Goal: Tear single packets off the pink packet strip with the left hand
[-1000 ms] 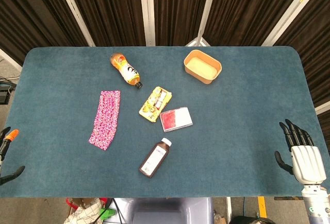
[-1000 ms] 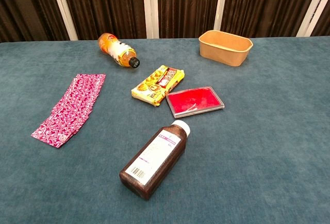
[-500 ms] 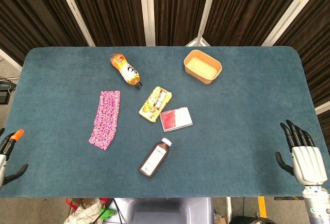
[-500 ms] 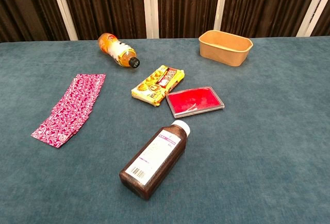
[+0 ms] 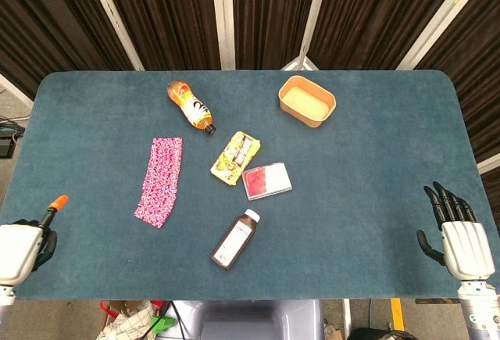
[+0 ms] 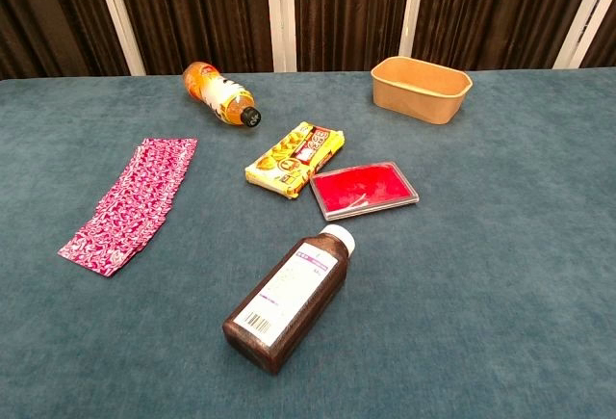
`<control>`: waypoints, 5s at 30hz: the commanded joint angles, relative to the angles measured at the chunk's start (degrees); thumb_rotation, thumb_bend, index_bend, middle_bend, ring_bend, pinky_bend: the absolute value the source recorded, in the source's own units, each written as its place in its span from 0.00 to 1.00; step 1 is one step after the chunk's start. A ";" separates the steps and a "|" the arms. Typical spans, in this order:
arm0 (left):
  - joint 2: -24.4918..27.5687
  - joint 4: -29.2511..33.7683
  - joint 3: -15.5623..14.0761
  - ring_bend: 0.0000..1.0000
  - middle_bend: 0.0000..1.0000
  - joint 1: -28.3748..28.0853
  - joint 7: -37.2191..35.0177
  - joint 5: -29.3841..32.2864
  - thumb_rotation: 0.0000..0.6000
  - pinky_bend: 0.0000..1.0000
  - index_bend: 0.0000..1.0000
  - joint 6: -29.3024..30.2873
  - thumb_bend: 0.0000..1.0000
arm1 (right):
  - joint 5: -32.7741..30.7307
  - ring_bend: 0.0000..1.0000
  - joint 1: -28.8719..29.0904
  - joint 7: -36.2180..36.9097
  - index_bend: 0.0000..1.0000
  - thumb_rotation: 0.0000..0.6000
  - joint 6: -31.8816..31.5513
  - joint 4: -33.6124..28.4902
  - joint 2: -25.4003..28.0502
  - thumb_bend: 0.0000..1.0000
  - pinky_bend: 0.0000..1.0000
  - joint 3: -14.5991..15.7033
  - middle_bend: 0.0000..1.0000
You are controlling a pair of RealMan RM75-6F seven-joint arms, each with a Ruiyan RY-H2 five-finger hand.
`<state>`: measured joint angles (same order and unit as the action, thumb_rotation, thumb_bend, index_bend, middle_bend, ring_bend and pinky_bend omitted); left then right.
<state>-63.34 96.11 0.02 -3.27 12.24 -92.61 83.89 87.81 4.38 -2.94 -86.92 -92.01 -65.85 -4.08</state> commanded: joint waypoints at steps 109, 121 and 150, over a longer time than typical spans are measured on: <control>-7.25 12.18 -4.20 0.73 0.89 -22.62 28.31 26.60 1.00 0.65 0.18 -19.14 0.91 | -0.78 0.11 -0.23 1.50 0.03 1.00 0.09 0.23 0.33 0.41 0.15 -0.28 0.06; -11.17 6.86 -1.34 0.73 0.89 -29.29 32.20 36.54 1.00 0.65 0.18 -27.53 0.91 | -1.21 0.11 -0.17 1.92 0.03 1.00 0.05 0.30 0.48 0.41 0.15 -0.67 0.06; -11.21 4.44 -5.51 0.73 0.89 -30.21 35.27 44.16 1.00 0.65 0.18 -24.32 0.91 | -0.90 0.11 -0.38 2.96 0.03 1.00 -0.33 0.15 0.81 0.41 0.15 -0.58 0.06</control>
<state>-74.67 100.71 -5.34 -33.58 47.67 -48.34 59.51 86.89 4.00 0.01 -87.24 -91.84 -65.04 -4.68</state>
